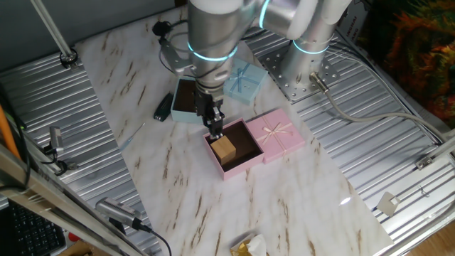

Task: Move an object from one box to another

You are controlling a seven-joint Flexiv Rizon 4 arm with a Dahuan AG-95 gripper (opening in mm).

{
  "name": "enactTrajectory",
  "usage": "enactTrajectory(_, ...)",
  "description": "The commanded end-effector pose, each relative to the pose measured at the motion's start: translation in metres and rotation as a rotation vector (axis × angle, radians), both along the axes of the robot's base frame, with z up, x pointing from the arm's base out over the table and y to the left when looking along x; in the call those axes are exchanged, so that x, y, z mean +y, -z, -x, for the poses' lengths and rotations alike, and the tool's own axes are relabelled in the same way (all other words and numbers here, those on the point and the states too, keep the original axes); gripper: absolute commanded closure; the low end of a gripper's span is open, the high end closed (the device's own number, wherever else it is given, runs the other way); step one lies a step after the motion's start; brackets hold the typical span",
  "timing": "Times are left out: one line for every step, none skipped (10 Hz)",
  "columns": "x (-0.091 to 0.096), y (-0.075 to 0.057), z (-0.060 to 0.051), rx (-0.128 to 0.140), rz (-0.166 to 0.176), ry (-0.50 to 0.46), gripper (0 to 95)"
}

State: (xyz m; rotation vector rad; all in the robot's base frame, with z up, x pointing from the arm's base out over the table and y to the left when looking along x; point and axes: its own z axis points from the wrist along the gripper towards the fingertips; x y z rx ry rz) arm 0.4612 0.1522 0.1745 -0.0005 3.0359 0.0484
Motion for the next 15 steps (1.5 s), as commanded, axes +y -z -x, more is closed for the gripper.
enactTrajectory(0.008,0.008,0.007,-0.004,-0.006,0.006,19.0)
enactTrajectory(0.007,0.010,0.009,-0.005,-0.008,0.004,19.0)
enactTrajectory(0.006,0.017,0.015,-0.007,-0.008,-0.001,19.0)
enactTrajectory(0.005,0.022,0.021,-0.007,-0.008,-0.014,19.0)
enactTrajectory(0.006,0.026,0.025,-0.005,-0.009,-0.028,19.0)
enactTrajectory(0.008,0.027,0.026,-0.004,-0.009,-0.030,19.0)
enactTrajectory(0.008,0.031,0.030,-0.003,-0.005,-0.040,0.0)
enactTrajectory(0.008,0.033,0.033,-0.003,-0.003,-0.040,0.0)
enactTrajectory(0.008,0.038,0.037,-0.003,-0.003,-0.034,0.0)
enactTrajectory(0.008,0.042,0.039,-0.002,-0.001,-0.034,0.0)
enactTrajectory(0.008,0.046,0.039,-0.003,-0.002,-0.033,0.0)
enactTrajectory(0.011,0.052,0.040,-0.003,0.002,-0.029,0.0)
enactTrajectory(0.012,0.057,0.040,-0.002,0.001,-0.029,0.0)
enactTrajectory(0.011,0.062,0.039,-0.001,0.001,-0.029,0.0)
enactTrajectory(0.011,0.068,0.039,-0.001,-0.003,-0.028,0.0)
